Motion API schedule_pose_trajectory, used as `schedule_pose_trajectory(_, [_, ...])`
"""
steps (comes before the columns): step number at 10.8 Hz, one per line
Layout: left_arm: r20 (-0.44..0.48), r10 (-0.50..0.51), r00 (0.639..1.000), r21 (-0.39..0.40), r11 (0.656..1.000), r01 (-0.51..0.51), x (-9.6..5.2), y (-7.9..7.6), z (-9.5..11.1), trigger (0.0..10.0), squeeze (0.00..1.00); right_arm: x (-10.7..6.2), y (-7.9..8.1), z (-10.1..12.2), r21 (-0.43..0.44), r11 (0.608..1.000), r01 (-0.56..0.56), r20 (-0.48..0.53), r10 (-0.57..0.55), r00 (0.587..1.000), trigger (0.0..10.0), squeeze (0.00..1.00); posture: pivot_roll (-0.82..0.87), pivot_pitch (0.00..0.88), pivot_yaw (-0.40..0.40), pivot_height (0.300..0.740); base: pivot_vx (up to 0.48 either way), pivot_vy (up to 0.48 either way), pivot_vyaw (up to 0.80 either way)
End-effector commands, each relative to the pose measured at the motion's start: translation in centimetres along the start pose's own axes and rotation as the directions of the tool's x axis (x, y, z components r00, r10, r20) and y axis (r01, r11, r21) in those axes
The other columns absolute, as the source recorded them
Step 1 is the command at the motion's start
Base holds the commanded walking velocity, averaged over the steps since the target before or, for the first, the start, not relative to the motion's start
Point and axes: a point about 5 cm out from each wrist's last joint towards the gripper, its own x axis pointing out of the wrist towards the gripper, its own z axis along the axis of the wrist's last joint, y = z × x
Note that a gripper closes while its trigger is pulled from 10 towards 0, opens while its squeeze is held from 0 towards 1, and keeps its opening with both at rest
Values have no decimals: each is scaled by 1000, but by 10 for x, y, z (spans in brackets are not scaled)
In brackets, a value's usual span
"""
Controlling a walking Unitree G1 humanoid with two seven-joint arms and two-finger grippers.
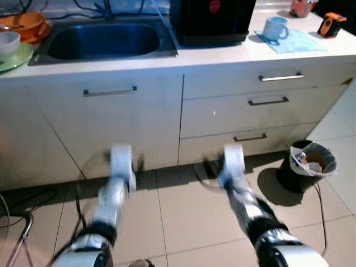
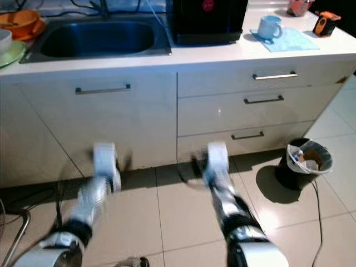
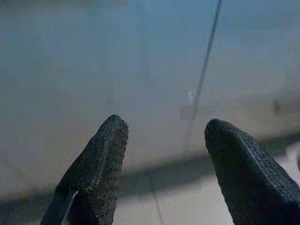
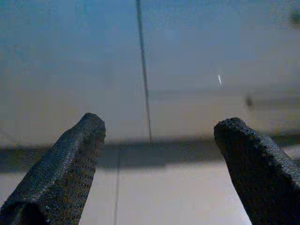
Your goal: Kitchen organization
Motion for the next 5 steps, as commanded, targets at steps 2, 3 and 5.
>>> schedule_pose_trajectory(2, [147, -11, 989, -11, 1000, 13, -13, -3, 27, 10000, 0, -11, 1, 29, -17, 999, -31, 164, 34, 986, 10000, 0, -10, 73, -3, 740, 0, 0, 0])
schedule_pose_trajectory(3, [196, -39, 980, -15, 999, 42, -30, -3, 45, 10000, 0, -27, -7, 47, -40, 999, -36, 241, 44, 969, 10000, 0, -9, 76, -2, 740, 0, 0, 0])
schedule_pose_trajectory(5, [226, -38, 973, 18, 999, 35, -51, 4, 59, 10000, 0, -51, -21, 57, -89, 996, -6, 282, 30, 959, 10000, 0, -6, 74, -3, 740, 0, 0, 0])
